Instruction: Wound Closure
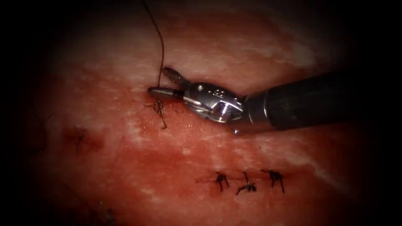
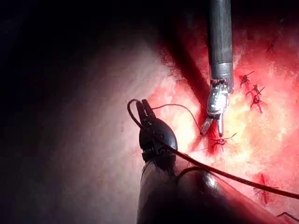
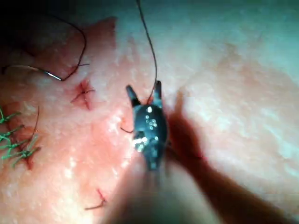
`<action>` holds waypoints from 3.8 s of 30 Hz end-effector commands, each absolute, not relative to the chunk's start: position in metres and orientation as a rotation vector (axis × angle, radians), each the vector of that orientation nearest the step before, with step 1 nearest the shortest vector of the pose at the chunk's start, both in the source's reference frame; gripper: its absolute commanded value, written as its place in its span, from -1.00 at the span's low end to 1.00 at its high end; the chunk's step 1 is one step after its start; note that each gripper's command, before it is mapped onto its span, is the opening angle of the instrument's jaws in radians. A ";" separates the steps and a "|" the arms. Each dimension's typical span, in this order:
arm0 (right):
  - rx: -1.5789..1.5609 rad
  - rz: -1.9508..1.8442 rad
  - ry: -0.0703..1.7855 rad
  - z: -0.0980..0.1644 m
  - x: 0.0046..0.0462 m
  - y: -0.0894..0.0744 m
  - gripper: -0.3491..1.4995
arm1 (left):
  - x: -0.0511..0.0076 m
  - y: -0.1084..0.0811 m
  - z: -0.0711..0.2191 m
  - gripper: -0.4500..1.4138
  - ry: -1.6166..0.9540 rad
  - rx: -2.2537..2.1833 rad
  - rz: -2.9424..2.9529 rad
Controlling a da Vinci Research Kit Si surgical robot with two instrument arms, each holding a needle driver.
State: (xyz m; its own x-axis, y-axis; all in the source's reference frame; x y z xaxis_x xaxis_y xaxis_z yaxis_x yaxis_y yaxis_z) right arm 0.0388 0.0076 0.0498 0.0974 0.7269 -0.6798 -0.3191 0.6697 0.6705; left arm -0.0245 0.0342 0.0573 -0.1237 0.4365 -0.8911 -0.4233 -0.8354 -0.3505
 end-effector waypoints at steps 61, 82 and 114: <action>0.452 0.753 1.219 0.052 0.0435 0.008 -1.00 | -0.0278 0.029 0.051 -1.00 -0.078 -1.684 1.968; 0.241 0.879 1.173 0.045 0.0234 0.006 0.55 | -0.0406 0.030 0.055 -1.00 -0.107 -1.741 1.920; 0.185 0.926 1.161 0.043 0.0194 0.006 0.57 | -0.0502 0.025 0.070 0.64 -0.492 -1.385 1.990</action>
